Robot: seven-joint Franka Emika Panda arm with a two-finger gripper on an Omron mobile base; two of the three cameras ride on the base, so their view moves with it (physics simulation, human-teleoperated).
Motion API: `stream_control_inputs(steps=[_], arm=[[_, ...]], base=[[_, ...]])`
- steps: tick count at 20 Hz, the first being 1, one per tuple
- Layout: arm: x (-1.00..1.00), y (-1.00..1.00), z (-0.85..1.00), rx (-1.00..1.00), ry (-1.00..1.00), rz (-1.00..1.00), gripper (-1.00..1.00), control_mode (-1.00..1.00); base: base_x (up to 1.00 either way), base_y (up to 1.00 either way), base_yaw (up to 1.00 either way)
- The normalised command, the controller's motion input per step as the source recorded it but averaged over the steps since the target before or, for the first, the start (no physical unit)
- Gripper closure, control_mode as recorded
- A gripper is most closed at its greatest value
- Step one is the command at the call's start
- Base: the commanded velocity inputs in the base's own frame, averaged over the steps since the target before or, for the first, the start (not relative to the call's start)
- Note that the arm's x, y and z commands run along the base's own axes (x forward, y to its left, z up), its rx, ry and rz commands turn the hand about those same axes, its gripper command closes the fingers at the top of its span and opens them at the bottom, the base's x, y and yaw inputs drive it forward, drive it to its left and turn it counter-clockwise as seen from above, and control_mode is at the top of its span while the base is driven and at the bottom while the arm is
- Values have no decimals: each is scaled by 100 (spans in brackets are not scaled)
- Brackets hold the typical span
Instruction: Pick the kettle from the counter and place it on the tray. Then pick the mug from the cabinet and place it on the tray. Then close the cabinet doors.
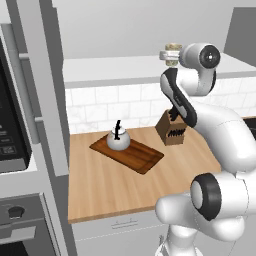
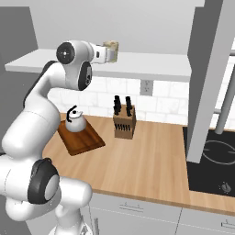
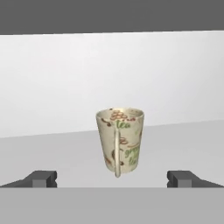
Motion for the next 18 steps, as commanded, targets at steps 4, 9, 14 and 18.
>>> stream_control_inputs(steps=[4,9,14,18], arm=[[36,-2,-12,5,0,0,-100,-100],[30,-5,-5,5,0,0,-100,-100],[21,-8,-2,6,0,0,-100,-100],[24,-2,-1,4,0,0,-100,-100]], base=[[0,0,0],[0,0,0],[0,0,0],[0,0,0]])
